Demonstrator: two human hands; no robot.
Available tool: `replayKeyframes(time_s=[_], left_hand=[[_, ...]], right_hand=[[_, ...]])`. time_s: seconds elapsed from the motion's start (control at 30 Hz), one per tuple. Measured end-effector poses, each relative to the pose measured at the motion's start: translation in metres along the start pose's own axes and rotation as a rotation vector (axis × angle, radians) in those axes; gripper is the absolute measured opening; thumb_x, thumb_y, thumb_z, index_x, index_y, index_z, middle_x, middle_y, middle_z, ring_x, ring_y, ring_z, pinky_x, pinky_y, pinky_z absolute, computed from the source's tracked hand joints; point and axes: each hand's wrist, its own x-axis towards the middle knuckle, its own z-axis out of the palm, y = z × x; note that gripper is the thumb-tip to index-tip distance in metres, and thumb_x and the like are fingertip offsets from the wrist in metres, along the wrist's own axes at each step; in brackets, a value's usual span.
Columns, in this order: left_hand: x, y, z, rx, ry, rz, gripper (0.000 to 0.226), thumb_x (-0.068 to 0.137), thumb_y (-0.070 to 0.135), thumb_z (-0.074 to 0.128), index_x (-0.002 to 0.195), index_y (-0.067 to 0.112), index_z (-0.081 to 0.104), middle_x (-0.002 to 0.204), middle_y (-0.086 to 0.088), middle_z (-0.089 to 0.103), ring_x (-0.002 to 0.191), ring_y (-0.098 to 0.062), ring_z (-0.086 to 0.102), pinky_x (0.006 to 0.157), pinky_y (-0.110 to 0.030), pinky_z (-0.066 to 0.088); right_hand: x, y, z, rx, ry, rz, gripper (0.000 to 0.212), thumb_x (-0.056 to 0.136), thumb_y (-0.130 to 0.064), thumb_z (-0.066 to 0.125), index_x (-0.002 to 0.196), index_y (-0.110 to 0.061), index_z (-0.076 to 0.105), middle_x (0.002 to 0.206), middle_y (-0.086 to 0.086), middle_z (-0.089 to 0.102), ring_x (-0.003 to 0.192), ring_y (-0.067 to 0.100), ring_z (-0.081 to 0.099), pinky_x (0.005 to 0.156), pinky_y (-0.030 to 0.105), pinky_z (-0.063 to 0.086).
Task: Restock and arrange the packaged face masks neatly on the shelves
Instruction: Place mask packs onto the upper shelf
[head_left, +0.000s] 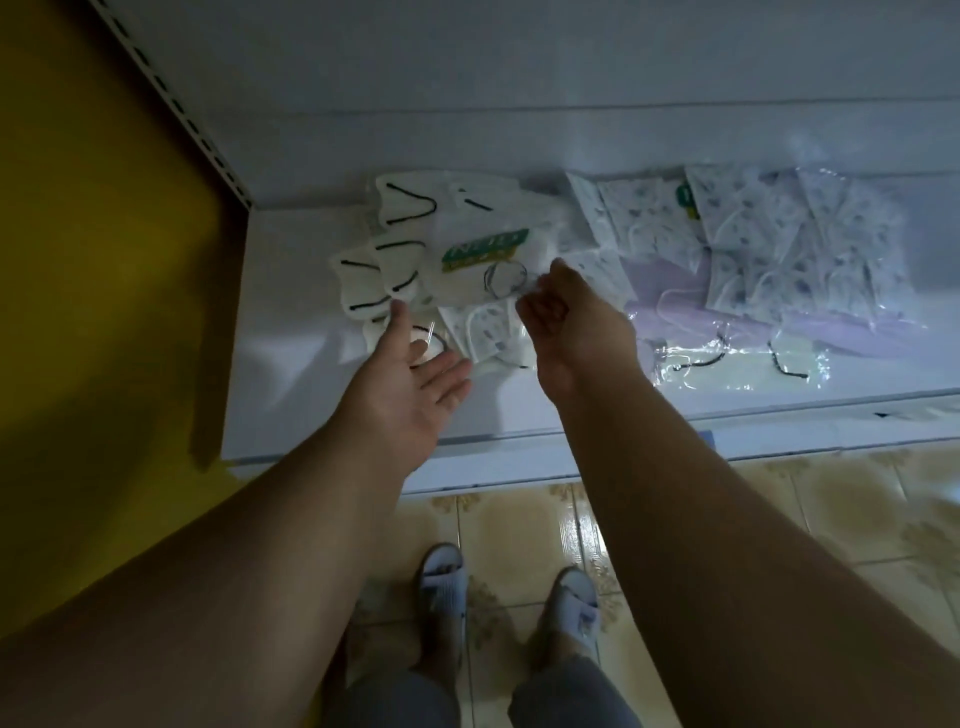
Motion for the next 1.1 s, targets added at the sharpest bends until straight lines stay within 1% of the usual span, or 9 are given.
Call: replayKeyframes(time_s=[0.07, 0.2, 0.3, 0.43, 0.6, 0.73, 0.8, 0.93, 1.1], left_hand=[[-0.002, -0.005, 0.002, -0.061, -0.037, -0.050, 0.063, 0.091, 0.055, 0.062, 0.127, 0.005, 0.052, 0.126, -0.017, 0.064, 0.116, -0.030, 0.064, 0.103, -0.042, 0.049], [0.000, -0.028, 0.004, 0.063, 0.095, -0.055, 0.005, 0.096, 0.008, 0.064, 0.100, 0.007, 0.065, 0.096, -0.008, 0.072, 0.083, -0.016, 0.070, 0.071, -0.028, 0.058], [0.011, -0.037, -0.005, 0.070, 0.127, -0.015, 0.019, 0.097, -0.001, 0.058, 0.113, 0.008, 0.064, 0.090, -0.005, 0.071, 0.076, -0.013, 0.069, 0.065, -0.024, 0.058], [0.027, -0.037, -0.017, 0.089, 0.133, 0.110, 0.041, 0.096, -0.004, 0.056, 0.135, 0.011, 0.058, 0.105, -0.009, 0.074, 0.083, -0.016, 0.075, 0.065, -0.025, 0.059], [0.016, -0.028, -0.037, -0.043, 0.082, 0.204, 0.035, 0.094, -0.009, 0.055, 0.118, 0.014, 0.065, 0.097, -0.005, 0.077, 0.084, -0.016, 0.075, 0.065, -0.025, 0.058], [-0.004, -0.019, -0.050, -0.024, 0.005, 0.236, 0.043, 0.094, -0.011, 0.053, 0.130, 0.010, 0.062, 0.111, -0.008, 0.075, 0.096, -0.019, 0.075, 0.072, -0.027, 0.059], [-0.014, -0.020, -0.050, 0.074, 0.022, 0.232, 0.051, 0.092, -0.012, 0.056, 0.137, 0.012, 0.056, 0.117, -0.012, 0.072, 0.100, -0.024, 0.074, 0.074, -0.030, 0.060], [-0.042, -0.032, -0.042, 0.262, 0.000, 0.198, 0.053, 0.089, -0.011, 0.062, 0.135, 0.015, 0.058, 0.118, -0.013, 0.072, 0.099, -0.025, 0.074, 0.083, -0.035, 0.060], [-0.097, -0.053, -0.022, 0.475, -0.139, 0.173, 0.041, 0.088, 0.005, 0.069, 0.128, 0.010, 0.060, 0.118, -0.015, 0.071, 0.099, -0.028, 0.069, 0.091, -0.044, 0.052]], right_hand=[[-0.022, 0.007, -0.024, 0.031, 0.042, 0.030, 0.009, 0.088, -0.007, 0.072, 0.086, -0.001, 0.066, 0.071, 0.011, 0.065, 0.065, 0.018, 0.065, 0.075, 0.030, 0.058], [-0.037, 0.016, -0.068, -0.028, -0.008, 0.107, 0.005, 0.093, -0.006, 0.065, 0.094, -0.002, 0.063, 0.081, 0.014, 0.070, 0.072, 0.022, 0.070, 0.072, 0.031, 0.059], [-0.020, 0.012, -0.081, -0.182, 0.016, 0.126, 0.015, 0.094, -0.002, 0.062, 0.107, -0.001, 0.055, 0.086, 0.015, 0.067, 0.074, 0.024, 0.069, 0.072, 0.034, 0.060], [-0.004, 0.010, -0.076, -0.216, -0.021, 0.276, 0.015, 0.100, -0.015, 0.057, 0.109, -0.002, 0.056, 0.105, 0.021, 0.062, 0.092, 0.037, 0.067, 0.078, 0.048, 0.060], [-0.001, 0.012, -0.044, 0.062, -0.061, 0.252, 0.014, 0.106, -0.017, 0.046, 0.106, -0.006, 0.053, 0.091, 0.018, 0.065, 0.064, 0.026, 0.070, 0.054, 0.035, 0.058], [-0.025, 0.012, -0.033, -0.104, -0.185, 0.419, 0.084, 0.087, -0.066, 0.058, 0.142, -0.005, 0.040, 0.119, 0.024, 0.064, 0.094, 0.041, 0.071, 0.074, 0.050, 0.059], [-0.053, 0.012, -0.030, -0.290, -0.360, 0.453, 0.089, 0.080, -0.072, 0.056, 0.141, -0.008, 0.050, 0.126, 0.021, 0.065, 0.106, 0.039, 0.068, 0.084, 0.048, 0.058], [-0.099, 0.004, -0.046, -0.574, -0.235, 0.117, 0.037, 0.095, -0.029, 0.066, 0.121, -0.005, 0.059, 0.109, 0.017, 0.072, 0.088, 0.027, 0.075, 0.075, 0.041, 0.062], [-0.146, -0.036, -0.110, -0.473, -0.293, 0.098, 0.034, 0.093, -0.005, 0.064, 0.126, -0.006, 0.058, 0.115, 0.019, 0.072, 0.101, 0.034, 0.071, 0.078, 0.044, 0.062]])
